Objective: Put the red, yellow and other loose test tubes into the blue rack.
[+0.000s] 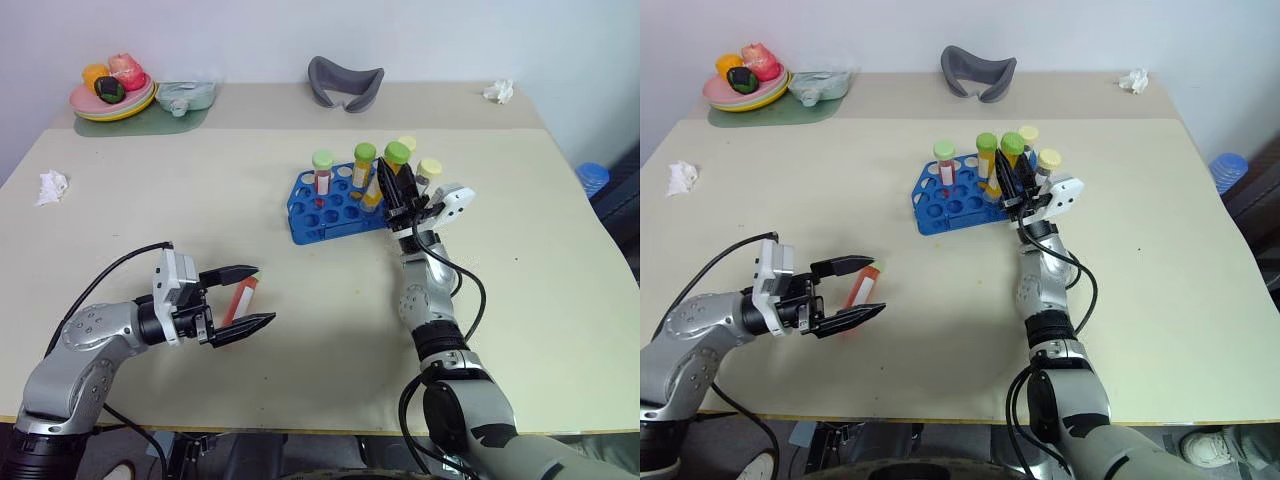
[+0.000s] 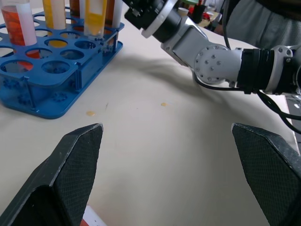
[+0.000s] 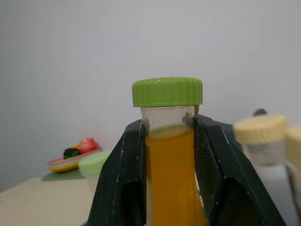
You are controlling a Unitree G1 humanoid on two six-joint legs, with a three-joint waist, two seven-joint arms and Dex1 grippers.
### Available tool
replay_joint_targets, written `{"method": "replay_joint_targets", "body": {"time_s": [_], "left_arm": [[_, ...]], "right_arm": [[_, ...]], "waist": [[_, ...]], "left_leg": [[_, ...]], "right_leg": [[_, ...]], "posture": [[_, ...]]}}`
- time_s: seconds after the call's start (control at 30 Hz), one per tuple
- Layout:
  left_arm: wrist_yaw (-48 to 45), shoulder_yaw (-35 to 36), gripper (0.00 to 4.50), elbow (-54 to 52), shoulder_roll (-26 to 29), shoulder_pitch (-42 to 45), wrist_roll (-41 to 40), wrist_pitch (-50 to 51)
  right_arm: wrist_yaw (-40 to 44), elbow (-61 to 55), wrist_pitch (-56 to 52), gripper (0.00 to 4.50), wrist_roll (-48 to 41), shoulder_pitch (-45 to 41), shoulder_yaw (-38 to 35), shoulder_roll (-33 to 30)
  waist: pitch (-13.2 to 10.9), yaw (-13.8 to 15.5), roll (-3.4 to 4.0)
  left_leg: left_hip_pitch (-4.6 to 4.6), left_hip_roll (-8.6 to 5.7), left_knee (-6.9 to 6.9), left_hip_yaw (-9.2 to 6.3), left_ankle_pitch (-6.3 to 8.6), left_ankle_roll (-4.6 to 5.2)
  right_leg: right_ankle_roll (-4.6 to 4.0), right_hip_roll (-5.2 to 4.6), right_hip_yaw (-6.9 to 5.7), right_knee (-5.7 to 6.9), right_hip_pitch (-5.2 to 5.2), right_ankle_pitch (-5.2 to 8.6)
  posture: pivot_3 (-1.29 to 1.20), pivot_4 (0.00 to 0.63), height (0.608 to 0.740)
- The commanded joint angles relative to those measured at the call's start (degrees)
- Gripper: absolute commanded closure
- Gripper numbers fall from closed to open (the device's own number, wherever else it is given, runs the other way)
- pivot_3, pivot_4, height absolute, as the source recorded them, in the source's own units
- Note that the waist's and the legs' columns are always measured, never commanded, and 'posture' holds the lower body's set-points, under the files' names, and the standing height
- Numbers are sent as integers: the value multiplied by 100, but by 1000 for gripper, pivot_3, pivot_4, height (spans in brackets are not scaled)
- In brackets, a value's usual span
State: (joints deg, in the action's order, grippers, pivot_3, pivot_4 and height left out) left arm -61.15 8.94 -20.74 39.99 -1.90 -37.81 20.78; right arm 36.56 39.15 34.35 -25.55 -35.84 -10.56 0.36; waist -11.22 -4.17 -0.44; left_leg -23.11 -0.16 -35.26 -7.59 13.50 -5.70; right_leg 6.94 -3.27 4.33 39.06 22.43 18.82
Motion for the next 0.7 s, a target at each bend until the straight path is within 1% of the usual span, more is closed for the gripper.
{"method": "replay_joint_targets", "body": {"time_s": [0.03,0.2,0.27,0.37,0.47,0.67,0.7], "left_arm": [[-17,165,0,-169,64,37,-89,-40],[-34,201,0,-188,60,-6,-84,-61],[-37,206,0,-191,52,-10,-82,-65],[-26,200,0,-211,31,-17,-77,-66],[-25,202,0,-232,20,-41,-86,-67],[-20,222,0,-263,12,-92,-95,-79],[-17,224,0,-269,12,-101,-97,-81]], "right_arm": [[12,131,291,3722,105,-48,-95,-34],[-289,537,670,3722,449,-136,-175,-189],[-353,610,779,3722,458,-157,-220,-175],[-223,647,879,3722,415,-146,-218,-173],[-111,675,854,3722,402,-112,-185,-146],[-224,668,678,3722,521,-92,-136,-148],[-223,659,650,2697,539,-89,-115,-146]], "waist": [[0,0,0],[1,4,-1],[2,10,-4],[3,5,-4],[3,-3,-4],[3,0,-4],[3,1,-4]], "left_leg": [[0,0,0,0,0,0],[12,0,0,0,0,0],[18,0,0,0,0,0],[26,0,0,2,0,0],[29,0,1,2,0,0],[31,0,3,3,0,0],[31,0,3,2,0,0]], "right_leg": [[0,0,0,0,0,0],[0,0,1,0,-13,0],[0,0,1,0,-19,0],[0,1,3,0,-28,0],[0,1,5,1,-27,0],[0,2,7,2,-27,0],[0,2,7,2,-27,0]], "posture": [[0,150,740],[0,150,740],[0,150,740],[0,150,740],[0,150,740],[0,150,740],[0,150,740]]}}
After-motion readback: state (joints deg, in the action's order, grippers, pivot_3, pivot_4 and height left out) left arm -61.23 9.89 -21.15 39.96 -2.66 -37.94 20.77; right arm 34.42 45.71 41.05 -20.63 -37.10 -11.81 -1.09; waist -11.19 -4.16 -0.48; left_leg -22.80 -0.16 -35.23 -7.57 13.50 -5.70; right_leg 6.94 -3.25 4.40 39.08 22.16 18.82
